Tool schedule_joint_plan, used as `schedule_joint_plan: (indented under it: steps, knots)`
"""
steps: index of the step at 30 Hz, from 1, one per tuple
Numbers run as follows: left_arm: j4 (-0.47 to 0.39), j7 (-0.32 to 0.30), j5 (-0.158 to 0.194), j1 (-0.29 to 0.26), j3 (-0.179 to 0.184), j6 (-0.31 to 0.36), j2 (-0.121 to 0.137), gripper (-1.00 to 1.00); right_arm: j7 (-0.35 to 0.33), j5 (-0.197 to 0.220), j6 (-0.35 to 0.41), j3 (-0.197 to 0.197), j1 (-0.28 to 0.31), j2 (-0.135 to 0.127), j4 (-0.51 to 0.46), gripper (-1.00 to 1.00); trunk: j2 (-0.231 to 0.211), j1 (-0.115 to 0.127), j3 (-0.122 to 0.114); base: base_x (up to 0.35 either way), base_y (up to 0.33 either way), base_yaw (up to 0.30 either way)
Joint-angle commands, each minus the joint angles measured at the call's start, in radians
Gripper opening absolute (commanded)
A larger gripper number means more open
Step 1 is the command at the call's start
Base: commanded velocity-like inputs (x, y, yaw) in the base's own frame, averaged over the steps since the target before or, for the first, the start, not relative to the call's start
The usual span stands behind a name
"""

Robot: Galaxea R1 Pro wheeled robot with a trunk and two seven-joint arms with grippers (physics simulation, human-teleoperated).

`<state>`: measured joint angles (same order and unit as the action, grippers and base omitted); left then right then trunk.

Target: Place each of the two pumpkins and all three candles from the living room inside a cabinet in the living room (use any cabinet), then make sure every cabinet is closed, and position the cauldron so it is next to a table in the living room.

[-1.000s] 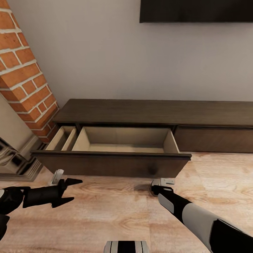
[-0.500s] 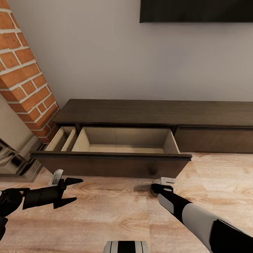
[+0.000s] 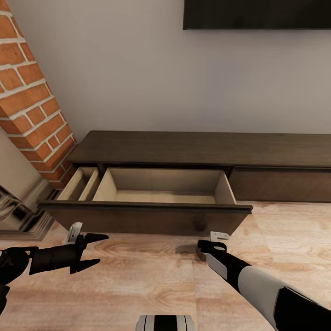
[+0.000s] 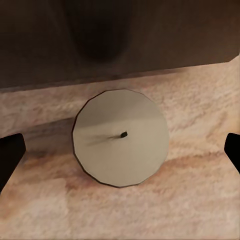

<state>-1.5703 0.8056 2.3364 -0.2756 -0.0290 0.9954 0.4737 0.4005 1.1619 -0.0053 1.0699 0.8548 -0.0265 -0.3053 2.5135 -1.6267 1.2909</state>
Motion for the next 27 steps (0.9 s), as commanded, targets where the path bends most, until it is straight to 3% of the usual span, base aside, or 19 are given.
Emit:
schedule_joint_plan:
  steps: [1, 12, 22, 27]
  knots:
    - [0.0, 0.01, 0.009, -0.001, -0.001, 0.002, 0.0, 1.0, 0.006, 0.008, -0.001, 0.008, 0.001, -0.001, -0.003, 1.0, 0.0, 0.0, 0.001, 0.025, 0.0, 0.0]
    - [-0.002, 0.01, 0.011, 0.001, 0.0, 0.002, 0.002, 1.0, 0.006, 0.008, -0.002, 0.008, 0.001, -0.001, -0.003, 1.0, 0.0, 0.0, 0.001, 0.005, 0.0, 0.0]
    - [-0.003, 0.01, 0.011, 0.001, 0.0, 0.002, 0.001, 1.0, 0.006, 0.007, -0.007, 0.008, 0.0, -0.001, -0.003, 1.0, 0.003, -0.004, 0.039, 0.0, 0.0, 0.0]
    - [-0.007, 0.01, 0.01, 0.001, 0.001, 0.002, 0.0, 1.0, 0.006, 0.006, -0.043, 0.008, 0.001, -0.001, -0.002, 1.0, 0.004, -0.007, 0.059, 0.0, 0.0, 0.0]
